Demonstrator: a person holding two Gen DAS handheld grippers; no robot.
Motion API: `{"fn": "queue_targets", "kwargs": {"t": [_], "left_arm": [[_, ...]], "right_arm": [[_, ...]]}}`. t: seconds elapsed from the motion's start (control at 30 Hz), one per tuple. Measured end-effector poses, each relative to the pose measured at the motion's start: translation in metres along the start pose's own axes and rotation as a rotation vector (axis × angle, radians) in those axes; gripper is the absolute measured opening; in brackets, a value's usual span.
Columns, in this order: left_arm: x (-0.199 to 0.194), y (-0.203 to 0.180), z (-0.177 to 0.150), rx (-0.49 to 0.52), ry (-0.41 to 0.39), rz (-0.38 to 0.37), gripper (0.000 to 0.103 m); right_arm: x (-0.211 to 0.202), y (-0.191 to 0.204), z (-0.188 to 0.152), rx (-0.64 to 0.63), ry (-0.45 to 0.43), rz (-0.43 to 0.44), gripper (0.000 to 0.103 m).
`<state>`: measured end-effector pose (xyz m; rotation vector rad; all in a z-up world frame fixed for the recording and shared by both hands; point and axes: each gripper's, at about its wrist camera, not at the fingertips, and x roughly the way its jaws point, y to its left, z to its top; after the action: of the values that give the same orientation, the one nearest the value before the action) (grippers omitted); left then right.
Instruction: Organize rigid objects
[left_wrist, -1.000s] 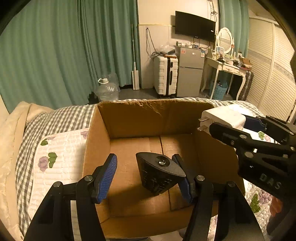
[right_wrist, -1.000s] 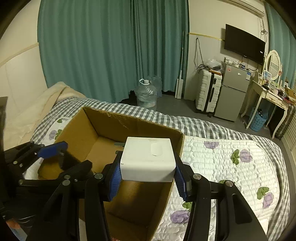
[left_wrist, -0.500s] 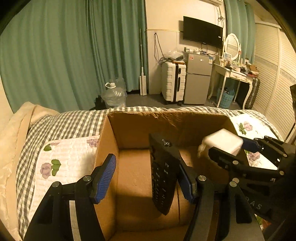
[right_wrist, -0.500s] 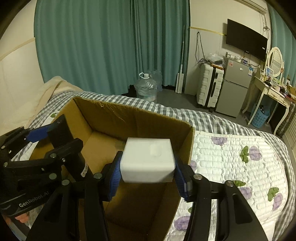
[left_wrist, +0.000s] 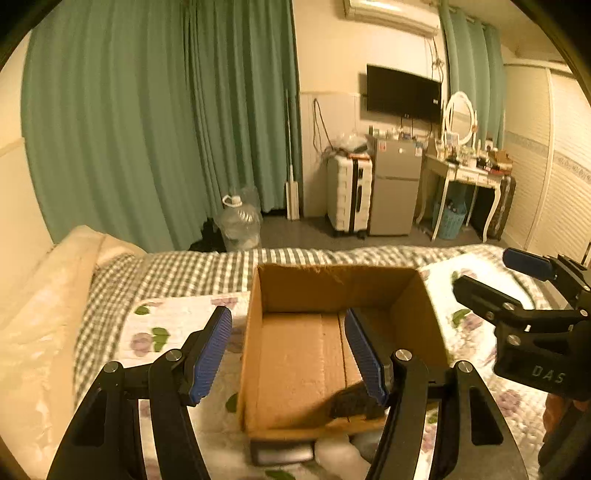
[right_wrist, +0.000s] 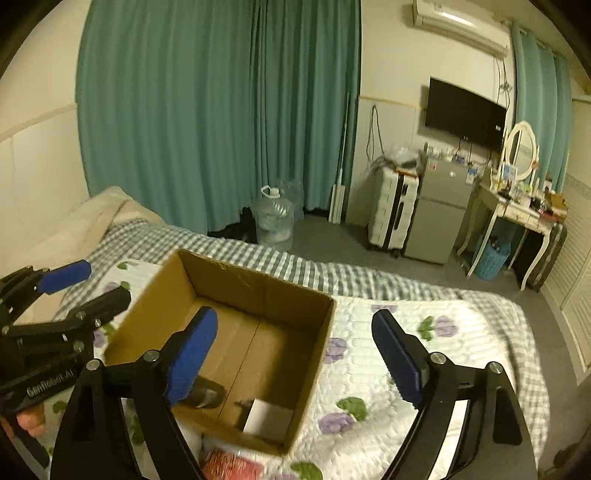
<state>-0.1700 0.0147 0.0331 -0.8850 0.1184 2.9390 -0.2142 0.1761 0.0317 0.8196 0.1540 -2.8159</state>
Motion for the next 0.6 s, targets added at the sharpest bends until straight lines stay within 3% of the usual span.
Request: {"fn": "queue_targets", "kwargs": {"t": [0.33, 0.47, 0.6], "left_arm": [[-0.07, 0.01, -0.024, -0.004, -0.025, 0.006, 0.069], [-0.075, 0.014, -0.053, -0.002, -0.006, 0.023, 0.069], [-0.068, 0.012, -0.088, -0.001, 0.03, 0.041, 0.07]], "right_arm": [[-0.081, 0.011, -0.03, -0.03, -0.007, 0.012, 0.088], [-0.084, 0.015, -0.062, -0.021, 0.03, 0.037, 0.088], [-0.061, 0.021, -0.101, -0.034, 0.116, 0.05, 0.088]]}}
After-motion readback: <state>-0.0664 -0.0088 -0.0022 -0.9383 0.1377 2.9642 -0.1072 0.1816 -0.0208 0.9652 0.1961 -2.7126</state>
